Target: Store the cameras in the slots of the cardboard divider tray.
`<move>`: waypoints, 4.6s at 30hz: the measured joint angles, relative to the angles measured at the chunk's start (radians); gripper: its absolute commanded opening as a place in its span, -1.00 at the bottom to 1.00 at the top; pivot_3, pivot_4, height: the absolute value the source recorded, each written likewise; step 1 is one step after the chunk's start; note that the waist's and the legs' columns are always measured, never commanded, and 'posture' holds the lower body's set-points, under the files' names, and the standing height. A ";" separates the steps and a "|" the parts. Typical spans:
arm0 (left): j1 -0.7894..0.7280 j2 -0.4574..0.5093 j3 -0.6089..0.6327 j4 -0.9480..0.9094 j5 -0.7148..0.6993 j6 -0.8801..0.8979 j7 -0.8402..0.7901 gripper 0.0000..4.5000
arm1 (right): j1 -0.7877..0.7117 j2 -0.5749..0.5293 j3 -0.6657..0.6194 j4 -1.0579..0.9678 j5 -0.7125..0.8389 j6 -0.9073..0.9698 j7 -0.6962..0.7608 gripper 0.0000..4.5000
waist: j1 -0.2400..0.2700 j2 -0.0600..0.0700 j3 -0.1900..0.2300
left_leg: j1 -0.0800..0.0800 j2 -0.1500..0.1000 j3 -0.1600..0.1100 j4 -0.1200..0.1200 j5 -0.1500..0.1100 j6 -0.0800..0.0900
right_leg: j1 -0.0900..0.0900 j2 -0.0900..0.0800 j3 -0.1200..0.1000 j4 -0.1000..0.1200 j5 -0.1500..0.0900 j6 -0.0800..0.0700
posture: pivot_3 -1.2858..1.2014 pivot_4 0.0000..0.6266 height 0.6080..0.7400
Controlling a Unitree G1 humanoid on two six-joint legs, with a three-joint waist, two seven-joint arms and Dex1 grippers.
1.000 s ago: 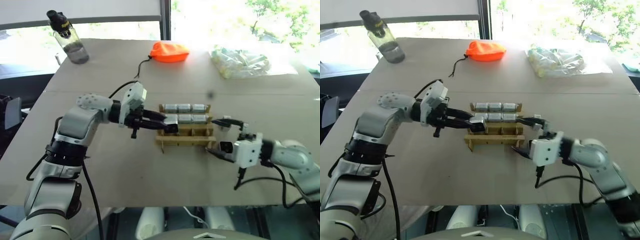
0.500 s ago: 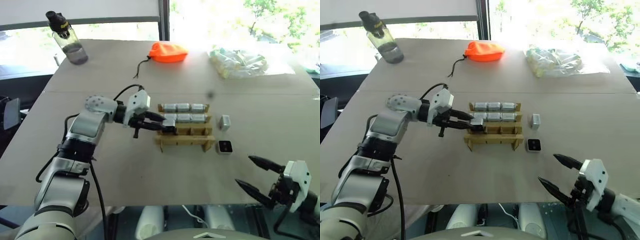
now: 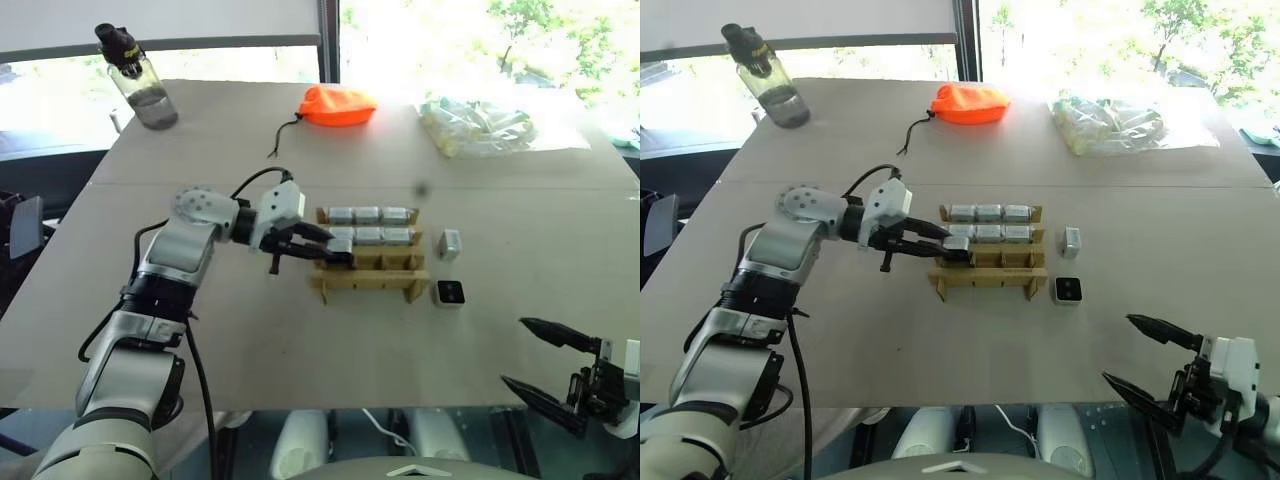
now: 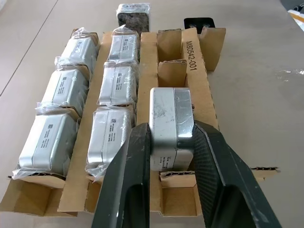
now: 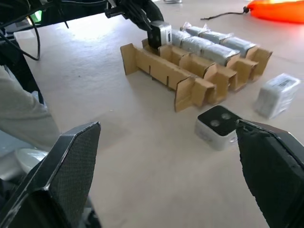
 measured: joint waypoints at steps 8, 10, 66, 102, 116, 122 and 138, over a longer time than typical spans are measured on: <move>-0.008 -0.003 -0.004 -0.011 0.005 0.035 -0.032 -0.70 | -0.042 0.006 -0.013 0.025 -0.003 -0.007 0.023 1.00 | 0.000 0.001 0.000 | 0.000 0.000 -0.001 0.000 0.002 -0.004 | 0.000 0.000 0.000 0.000 0.000 0.000 | 0.03 -0.52 1.00; 0.004 -0.003 -0.008 -0.022 0.003 0.049 -0.043 -0.70 | -0.041 0.010 -0.013 0.025 -0.004 -0.007 0.022 1.00 | 0.000 0.001 0.000 | 0.000 0.000 -0.001 0.000 0.002 -0.004 | 0.000 0.000 0.000 0.000 0.000 0.000 | 0.03 -0.52 1.00; 0.346 0.293 0.294 -0.501 -0.343 0.280 -0.032 0.89 | -0.229 0.522 0.496 -0.187 -0.629 0.494 -1.059 1.00 | -0.004 0.000 -0.002 | -0.002 0.002 0.000 -0.001 0.003 -0.006 | -0.004 0.000 0.001 0.001 0.000 -0.001 | 0.03 -0.52 1.00; 0.011 0.052 -0.006 -0.371 -0.299 0.430 0.100 0.92 | -0.690 -0.203 0.494 0.013 -1.016 -0.305 -0.697 -0.17 | -0.011 -0.001 -0.002 | -0.003 -0.001 0.001 -0.002 0.003 -0.006 | -0.004 0.004 0.003 0.000 0.000 0.000 | 0.03 -0.52 1.00; -0.064 -0.027 -0.069 -0.247 -0.262 0.490 0.042 0.92 | -1.017 -0.083 0.721 0.208 -1.204 -0.553 -0.644 -0.17 | -0.006 -0.001 -0.001 | -0.005 0.000 0.001 0.002 0.003 -0.006 | -0.005 0.002 0.003 0.001 0.000 0.000 | 0.03 -0.52 1.00; -0.049 -0.021 -0.070 -0.263 -0.261 0.504 0.038 0.33 | -1.022 -0.072 0.729 0.226 -1.221 -0.579 -0.651 -0.17 | -0.004 -0.001 -0.001 | -0.005 -0.001 0.001 0.003 0.003 -0.006 | -0.005 0.001 0.003 0.002 0.000 0.000 | 0.03 -0.52 1.00; -0.043 -0.022 -0.101 -0.265 -0.240 0.512 0.017 -0.70 | -0.989 -0.079 0.700 0.217 -1.221 -0.552 -0.653 1.00 | -0.004 -0.001 -0.001 | -0.005 0.000 0.001 0.004 0.003 -0.006 | -0.005 0.002 0.003 0.003 0.000 0.000 | 0.03 -0.52 1.00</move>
